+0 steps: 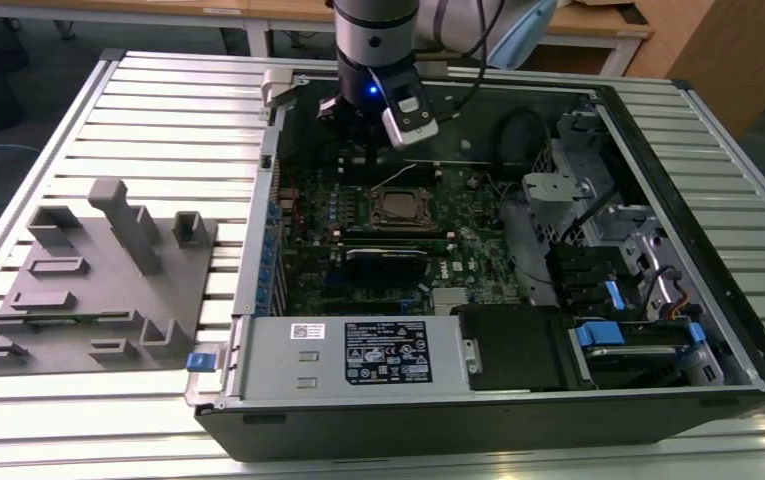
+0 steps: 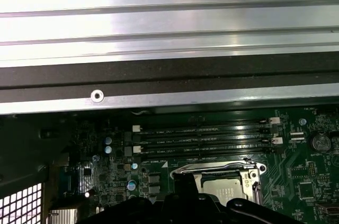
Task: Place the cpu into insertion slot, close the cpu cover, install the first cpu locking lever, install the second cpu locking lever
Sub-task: 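Install the first cpu locking lever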
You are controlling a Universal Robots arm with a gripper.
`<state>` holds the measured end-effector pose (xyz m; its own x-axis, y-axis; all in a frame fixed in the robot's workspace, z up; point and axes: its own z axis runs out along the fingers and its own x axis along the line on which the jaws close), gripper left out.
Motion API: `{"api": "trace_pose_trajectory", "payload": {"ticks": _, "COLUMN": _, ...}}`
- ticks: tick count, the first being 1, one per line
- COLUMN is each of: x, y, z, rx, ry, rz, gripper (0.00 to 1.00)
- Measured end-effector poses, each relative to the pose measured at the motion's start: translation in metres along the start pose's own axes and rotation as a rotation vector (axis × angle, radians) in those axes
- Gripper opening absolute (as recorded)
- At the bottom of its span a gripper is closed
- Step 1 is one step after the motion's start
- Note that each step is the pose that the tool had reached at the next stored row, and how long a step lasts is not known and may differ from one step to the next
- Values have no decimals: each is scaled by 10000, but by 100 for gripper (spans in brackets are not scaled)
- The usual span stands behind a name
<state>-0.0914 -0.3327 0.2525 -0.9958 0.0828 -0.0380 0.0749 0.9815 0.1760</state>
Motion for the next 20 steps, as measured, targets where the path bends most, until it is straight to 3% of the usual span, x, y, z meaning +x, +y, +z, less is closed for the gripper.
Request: {"api": "trace_pose_trajectory", "payload": {"ticks": 20, "x": -79, "y": 6, "z": 6, "rx": 0, "ry": -1, "rz": -1, "gripper": 10}}
